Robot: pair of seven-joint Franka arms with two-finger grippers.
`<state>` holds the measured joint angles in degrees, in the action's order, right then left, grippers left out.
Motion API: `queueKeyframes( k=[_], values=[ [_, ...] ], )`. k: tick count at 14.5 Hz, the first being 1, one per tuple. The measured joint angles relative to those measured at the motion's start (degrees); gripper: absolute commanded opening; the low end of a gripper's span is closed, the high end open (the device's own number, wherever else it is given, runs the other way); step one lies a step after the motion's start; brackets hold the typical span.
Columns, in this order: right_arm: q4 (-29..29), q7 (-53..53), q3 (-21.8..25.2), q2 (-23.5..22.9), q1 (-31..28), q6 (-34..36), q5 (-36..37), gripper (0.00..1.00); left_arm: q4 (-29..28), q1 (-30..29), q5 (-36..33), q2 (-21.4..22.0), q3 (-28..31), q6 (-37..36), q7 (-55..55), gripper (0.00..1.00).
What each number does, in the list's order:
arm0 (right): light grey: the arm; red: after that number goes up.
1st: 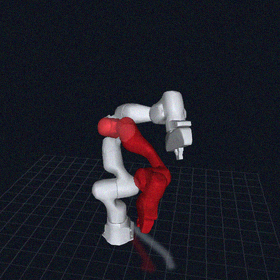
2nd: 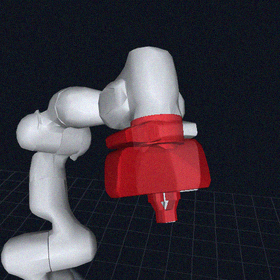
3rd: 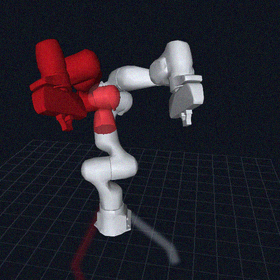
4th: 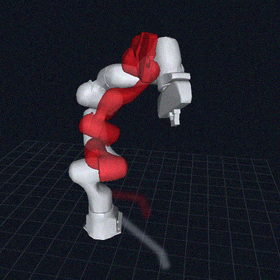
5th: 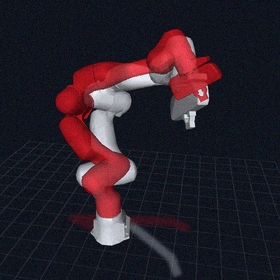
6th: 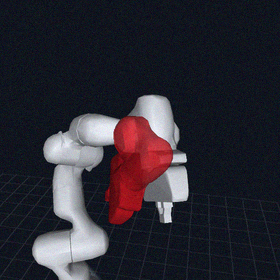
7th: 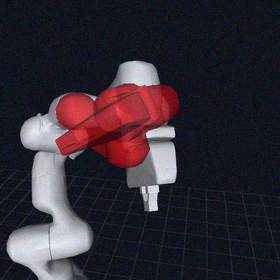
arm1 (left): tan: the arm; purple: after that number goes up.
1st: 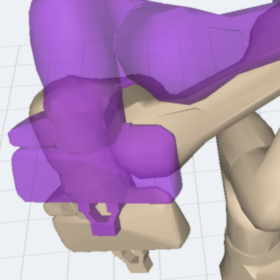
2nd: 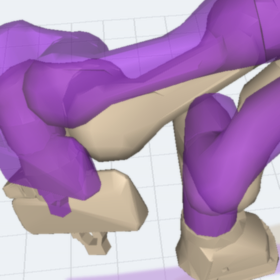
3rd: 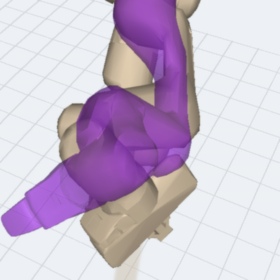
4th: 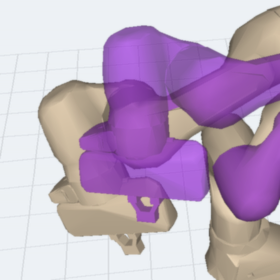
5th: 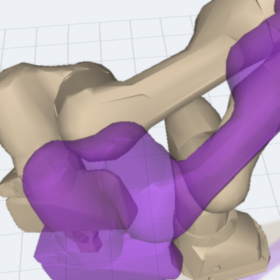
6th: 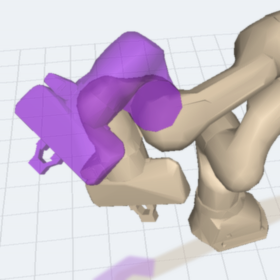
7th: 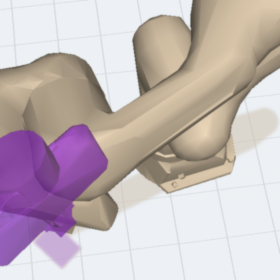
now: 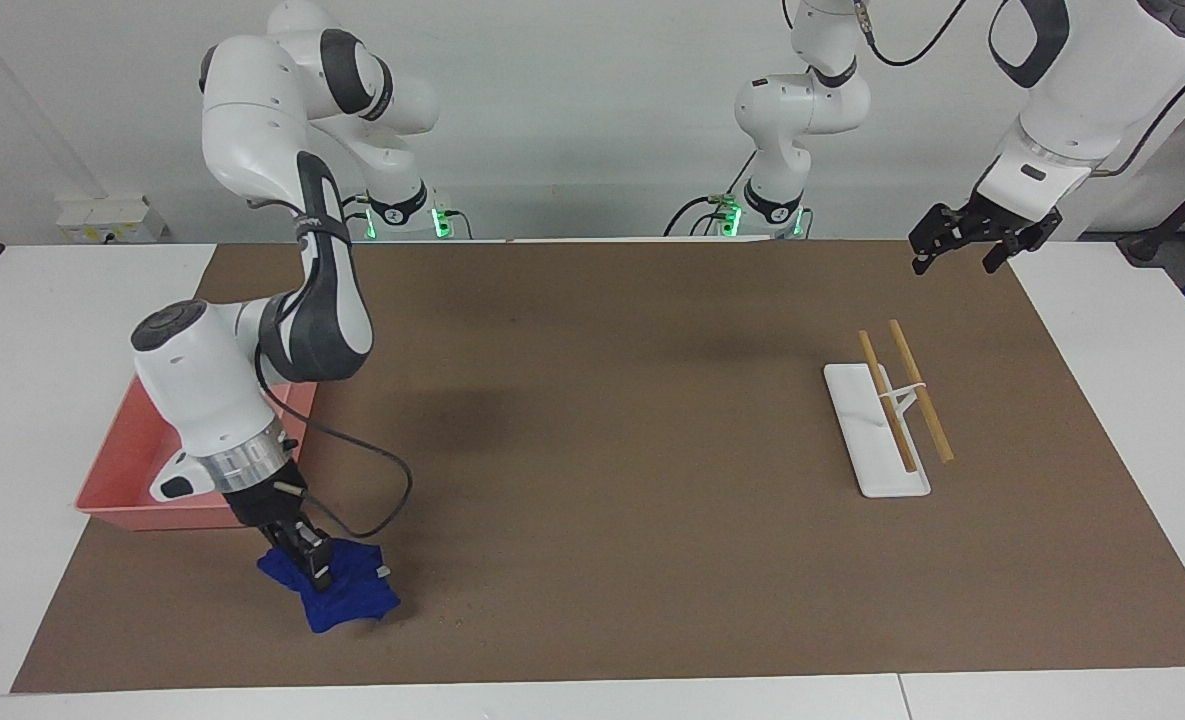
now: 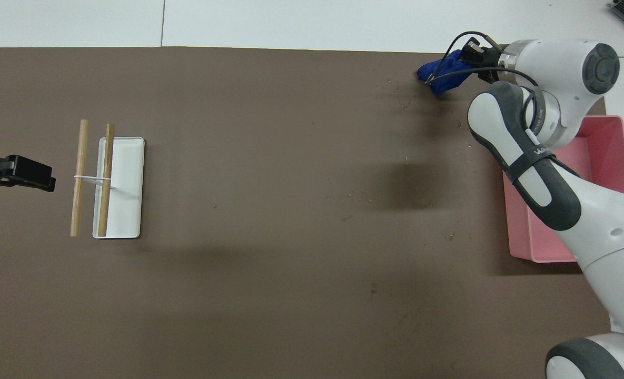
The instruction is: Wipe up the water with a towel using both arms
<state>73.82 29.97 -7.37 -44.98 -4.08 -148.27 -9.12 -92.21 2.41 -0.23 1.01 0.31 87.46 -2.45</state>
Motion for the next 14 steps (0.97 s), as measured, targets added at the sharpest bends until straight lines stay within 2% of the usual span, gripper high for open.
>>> queueKeyframes(
  k=[4, 9, 12, 14],
  values=[
    [1.40, 5.13, -0.37, -0.89, 0.66, -1.39, -0.06, 0.00, 0.00, 0.14, 0.00, 0.00, 0.03, 0.40, 0.00, 1.00],
    [4.53, 10.89, -0.54, -0.67, 4.66, -3.72, -0.06, 0.00, 0.00, 0.29, 0.04, 0.00, 0.02, 0.51, 0.05, 1.00],
    [7.13, 12.13, -0.56, 0.85, 6.81, -3.48, -0.06, 0.00, 0.00, 0.31, 0.05, 0.00, 0.02, 0.52, 0.56, 1.00],
    [10.33, 12.72, -0.57, 3.49, 7.20, -1.43, -0.06, 0.00, 0.00, 0.47, 0.07, 0.00, -0.02, 0.52, 0.71, 1.00]
  ],
)
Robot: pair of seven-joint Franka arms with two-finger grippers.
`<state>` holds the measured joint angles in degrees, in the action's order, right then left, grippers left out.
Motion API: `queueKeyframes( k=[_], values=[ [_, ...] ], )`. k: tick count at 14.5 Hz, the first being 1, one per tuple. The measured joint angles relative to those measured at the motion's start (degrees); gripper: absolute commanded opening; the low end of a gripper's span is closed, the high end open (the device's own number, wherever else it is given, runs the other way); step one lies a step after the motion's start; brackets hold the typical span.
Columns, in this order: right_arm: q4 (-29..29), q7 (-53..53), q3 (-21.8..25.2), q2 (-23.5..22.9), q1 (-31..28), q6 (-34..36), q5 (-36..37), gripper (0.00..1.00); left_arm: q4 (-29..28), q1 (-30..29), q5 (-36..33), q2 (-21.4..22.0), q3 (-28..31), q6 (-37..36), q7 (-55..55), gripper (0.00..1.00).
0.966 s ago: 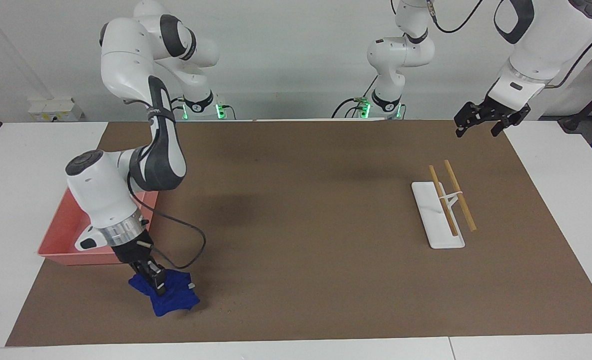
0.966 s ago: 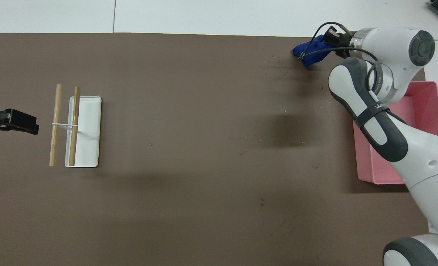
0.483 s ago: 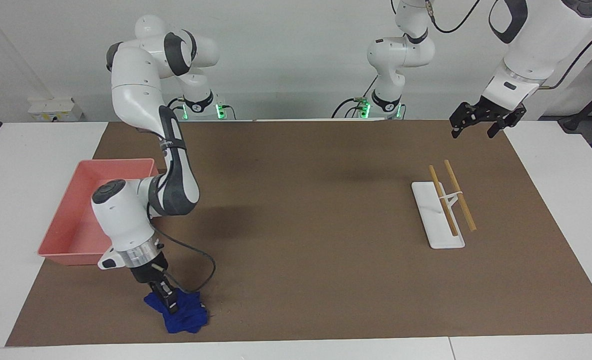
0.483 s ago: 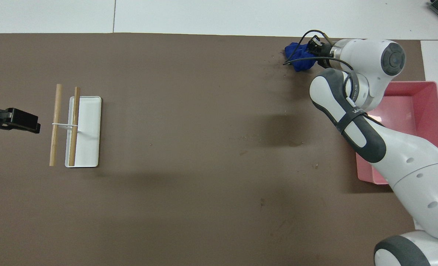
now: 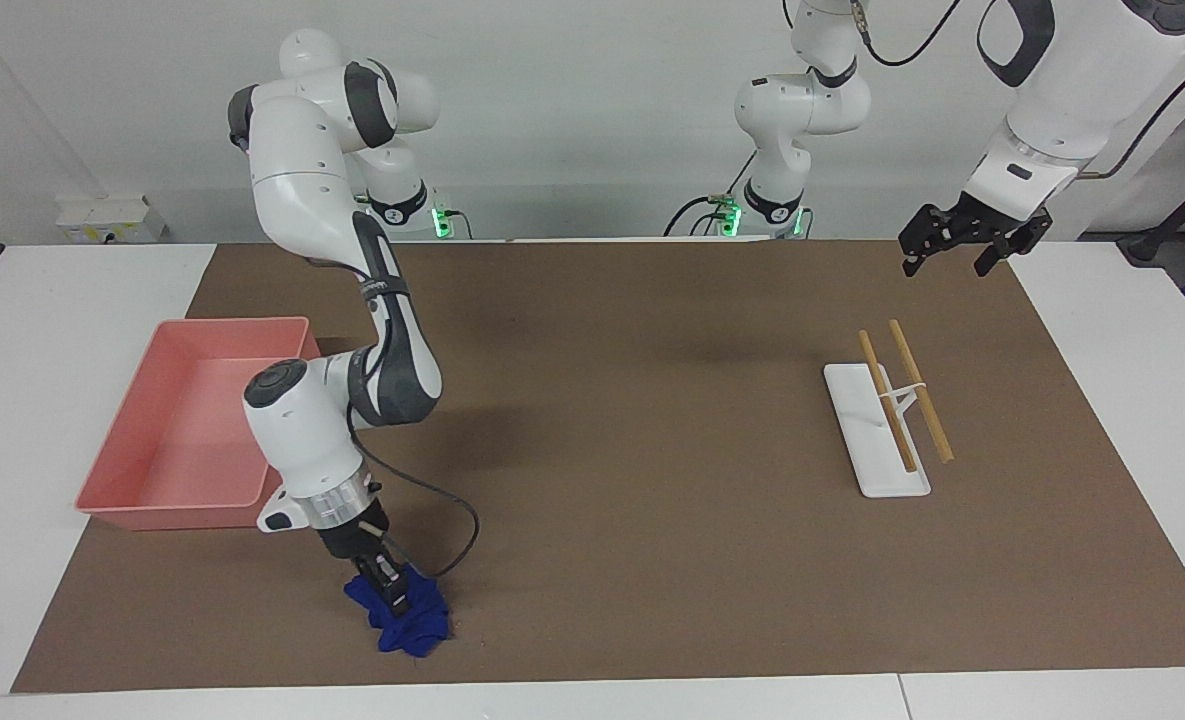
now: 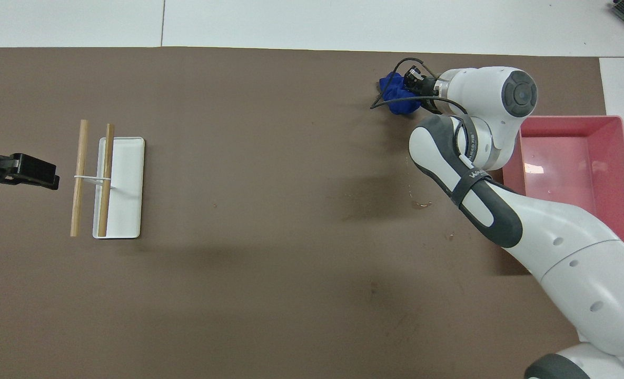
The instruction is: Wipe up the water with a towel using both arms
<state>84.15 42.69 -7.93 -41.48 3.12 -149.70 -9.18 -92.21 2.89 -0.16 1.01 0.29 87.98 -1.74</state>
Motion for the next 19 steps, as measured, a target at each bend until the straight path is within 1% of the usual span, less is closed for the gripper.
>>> queueKeyframes(
  k=[2, 4, 8, 10, 12, 14, 16, 19],
  values=[
    [4.55, 0.15, 0.02, 4.20, -0.36, 4.49, 0.00, 0.00, 0.00, 0.29, 0.00, 0.00, 0.00, 0.00, 0.17, 1.00],
    [10.98, 0.17, 0.07, 9.30, -0.94, 7.62, 0.00, 0.00, 0.00, 0.45, 0.00, 0.00, 0.00, 0.00, 0.26, 1.00],
    [25.94, -0.71, 0.03, 19.61, -1.12, 8.37, 0.00, 0.00, 0.00, 0.49, 0.00, 0.00, 0.00, 0.00, 0.33, 1.00],
    [31.28, -3.20, 0.03, 23.98, -1.13, 11.90, 0.00, 0.00, 0.00, 0.52, 0.00, 0.00, 0.00, 0.00, 0.38, 1.00],
    [34.08, -5.73, 0.09, 27.19, -1.32, 18.19, 0.00, 0.00, 0.00, 0.52, 0.00, 0.00, 0.02, 0.00, 0.47, 1.00],
    [35.21, -7.38, 0.18, 29.50, -2.08, 23.62, 0.00, 0.00, 0.00, 0.54, 0.00, 0.00, 0.02, 0.00, 0.55, 1.00],
    [35.21, -8.79, 0.25, 32.17, -3.33, 27.53, 0.01, 0.00, 0.00, 0.54, 0.00, 0.00, 0.02, 0.00, 0.58, 1.00],
    [33.26, -9.66, 0.35, 38.38, -5.71, 33.88, 0.01, 0.00, 0.00, 0.55, 0.00, 0.00, 0.02, 0.00, 0.59, 1.00]
  ],
)
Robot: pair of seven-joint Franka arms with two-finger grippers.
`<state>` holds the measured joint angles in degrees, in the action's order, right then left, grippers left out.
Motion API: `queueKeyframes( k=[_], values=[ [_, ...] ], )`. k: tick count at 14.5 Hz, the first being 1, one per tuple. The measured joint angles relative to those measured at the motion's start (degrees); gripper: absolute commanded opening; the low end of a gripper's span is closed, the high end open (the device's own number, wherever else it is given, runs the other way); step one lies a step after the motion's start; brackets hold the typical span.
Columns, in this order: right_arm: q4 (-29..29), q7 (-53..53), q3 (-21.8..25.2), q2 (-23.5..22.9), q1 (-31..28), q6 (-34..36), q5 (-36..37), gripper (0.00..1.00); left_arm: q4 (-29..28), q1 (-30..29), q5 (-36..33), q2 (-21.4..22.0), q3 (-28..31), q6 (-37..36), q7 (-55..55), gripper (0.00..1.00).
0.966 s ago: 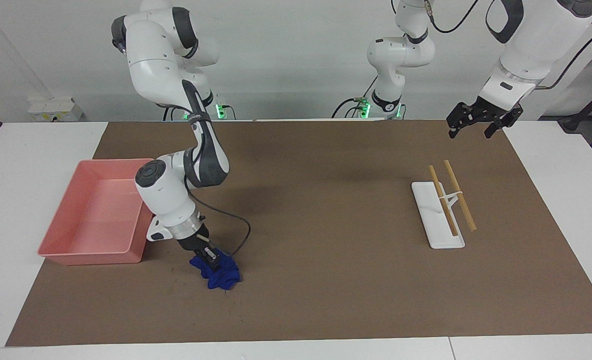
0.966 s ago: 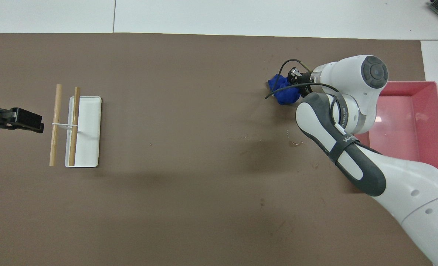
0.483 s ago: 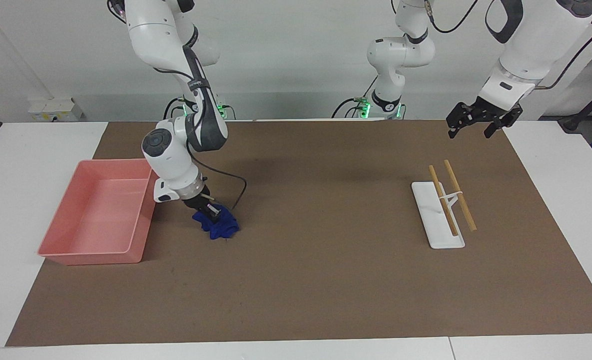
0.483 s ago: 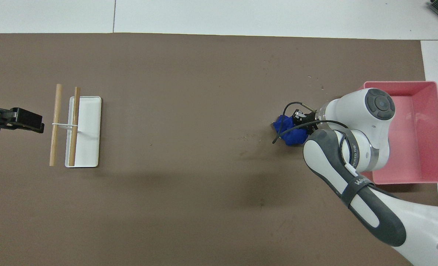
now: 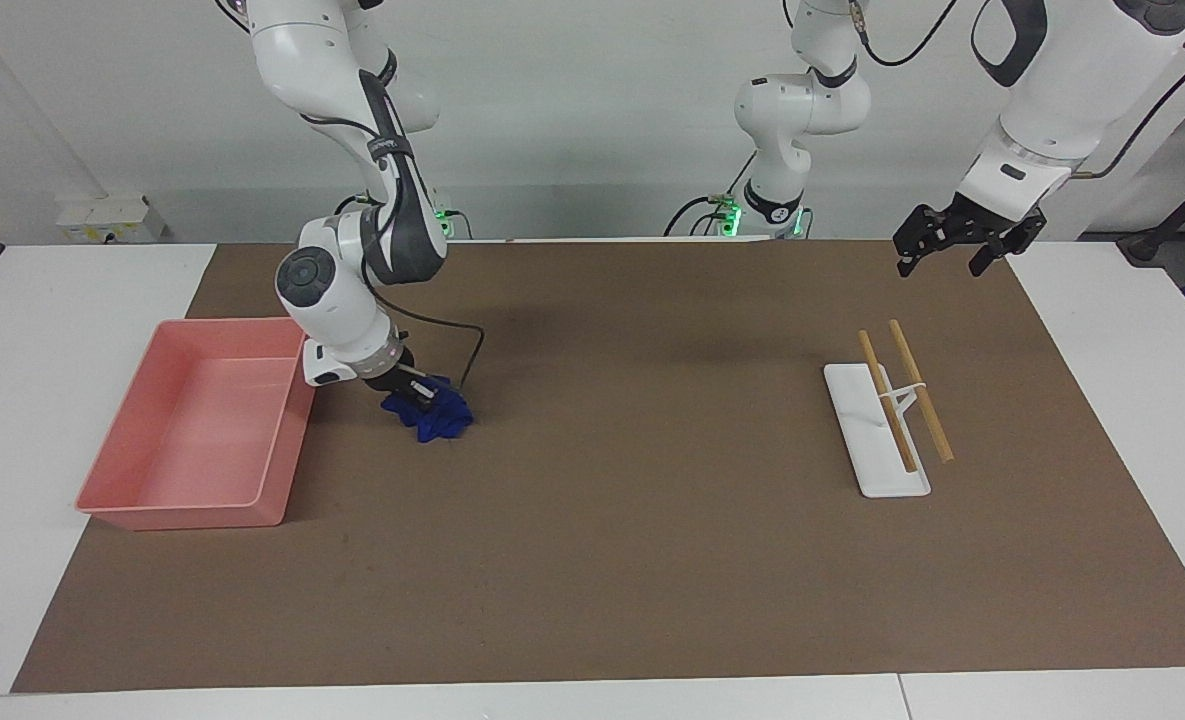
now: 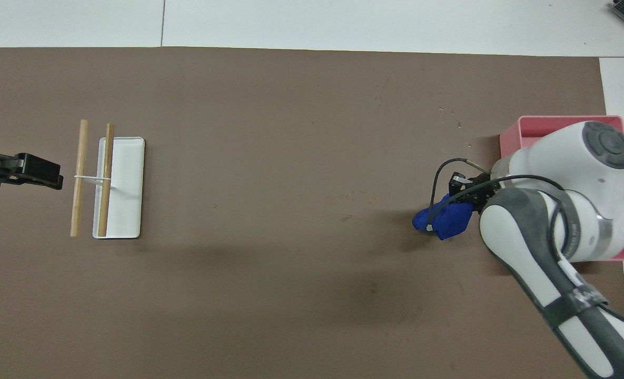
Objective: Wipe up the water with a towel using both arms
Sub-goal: 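Carry the towel with the right gripper over the pink bin, then lower the towel into the pink bin and open the right gripper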
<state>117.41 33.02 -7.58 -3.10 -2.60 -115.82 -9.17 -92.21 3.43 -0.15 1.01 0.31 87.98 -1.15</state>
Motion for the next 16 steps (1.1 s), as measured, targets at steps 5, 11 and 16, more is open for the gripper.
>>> queueKeyframes(
  k=[5, 11, 16],
  values=[
    [-13.11, -1.37, 0.16, 4.89, -6.72, 14.63, 1.33, 0.00, 0.00, 0.00, 0.00, 0.00, 0.00, 0.00, 0.00, 1.00],
    [-14.31, -19.87, 0.50, 2.77, -19.29, 15.19, 4.77, 0.00, 0.00, 0.01, 0.00, 0.00, 0.00, 0.00, 0.39, 1.00],
    [-9.53, -32.62, 0.59, -2.79, -26.66, 5.44, 6.00, 0.00, -0.01, 0.33, 0.00, 0.00, -0.01, 0.00, 0.59, 1.00]
  ],
)
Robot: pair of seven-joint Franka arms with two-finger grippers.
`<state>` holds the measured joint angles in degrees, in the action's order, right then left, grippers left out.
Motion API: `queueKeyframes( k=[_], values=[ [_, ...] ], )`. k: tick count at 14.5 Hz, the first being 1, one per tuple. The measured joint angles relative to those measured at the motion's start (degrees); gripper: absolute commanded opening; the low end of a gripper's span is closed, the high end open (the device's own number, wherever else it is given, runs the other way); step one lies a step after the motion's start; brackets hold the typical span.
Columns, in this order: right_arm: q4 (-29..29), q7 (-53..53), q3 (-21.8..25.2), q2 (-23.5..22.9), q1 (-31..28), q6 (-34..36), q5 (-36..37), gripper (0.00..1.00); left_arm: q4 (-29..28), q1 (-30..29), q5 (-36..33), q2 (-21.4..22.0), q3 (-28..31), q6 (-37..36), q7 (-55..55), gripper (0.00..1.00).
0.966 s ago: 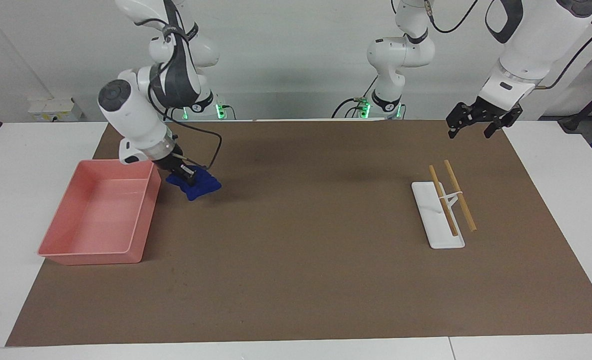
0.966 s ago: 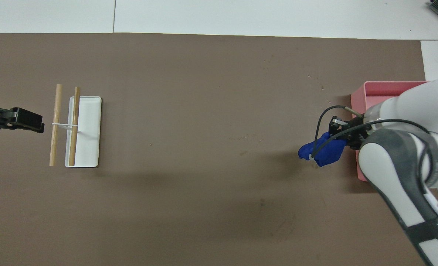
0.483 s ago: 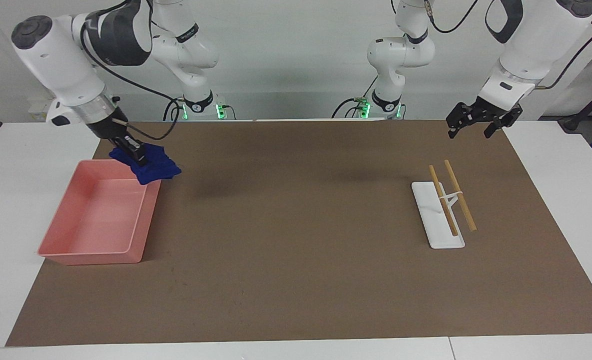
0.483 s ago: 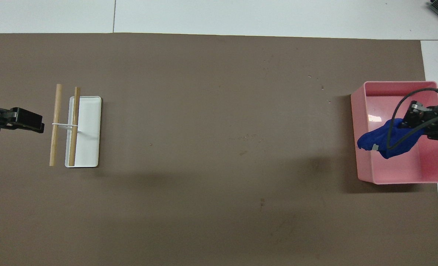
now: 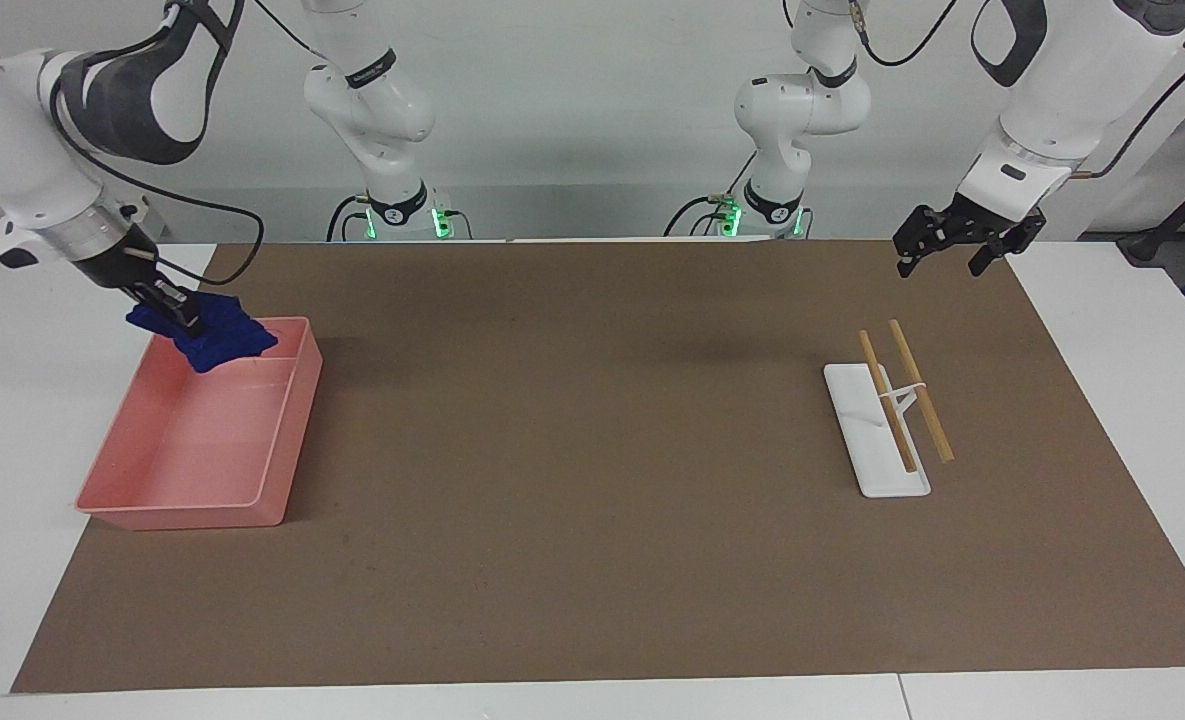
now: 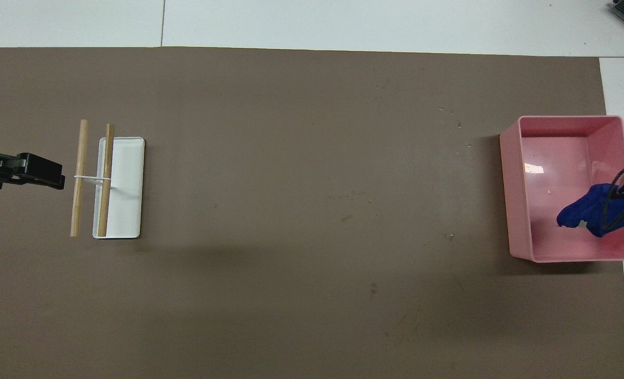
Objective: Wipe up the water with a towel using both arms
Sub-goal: 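Lower the towel into the pink bin and open the right gripper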
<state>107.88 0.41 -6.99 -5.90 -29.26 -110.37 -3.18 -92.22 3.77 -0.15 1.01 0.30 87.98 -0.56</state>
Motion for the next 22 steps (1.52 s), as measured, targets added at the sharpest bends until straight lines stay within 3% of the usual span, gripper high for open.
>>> queueKeyframes(
  k=[2, 3, 5, 7, 15, 19, 22],
  values=[
    [3.04, -1.74, 0.00, -2.86, -0.93, -6.12, 0.21, 0.00, 0.00, 0.13, 0.00, 0.00, 0.00, 0.00, 0.08, 1.00],
    [4.89, -1.84, -0.01, -3.49, -0.98, -8.65, 0.30, 0.23, 0.00, 0.19, 0.00, 0.00, 0.01, 0.00, 0.11, 1.00],
    [7.85, -1.84, -0.18, -3.58, -0.98, -11.60, 0.52, 0.54, 0.00, 0.24, 0.00, 0.00, 0.01, 0.00, 0.17, 1.00],
    [8.73, -1.84, -0.39, -3.35, -0.97, -12.15, 0.63, 0.98, 0.00, 0.24, 0.00, 0.00, 0.02, 0.00, 0.20, 1.00],
    [6.83, -1.91, -0.84, 1.61, 0.66, -7.98, 0.72, 1.00, -0.01, 0.31, 0.00, 0.00, 0.02, 0.00, 0.68, 1.00],
    [2.98, -1.90, -1.01, 6.50, 6.66, -1.30, 0.74, 1.00, -0.03, 0.51, 0.00, 0.00, 0.00, 0.00, 0.93, 1.00],
    [-0.91, -1.31, -1.26, 7.34, 10.79, 2.13, 2.41, 1.00, -0.03, 0.51, 0.00, 0.00, 0.00, 0.00, 0.96, 1.00]
  ],
)
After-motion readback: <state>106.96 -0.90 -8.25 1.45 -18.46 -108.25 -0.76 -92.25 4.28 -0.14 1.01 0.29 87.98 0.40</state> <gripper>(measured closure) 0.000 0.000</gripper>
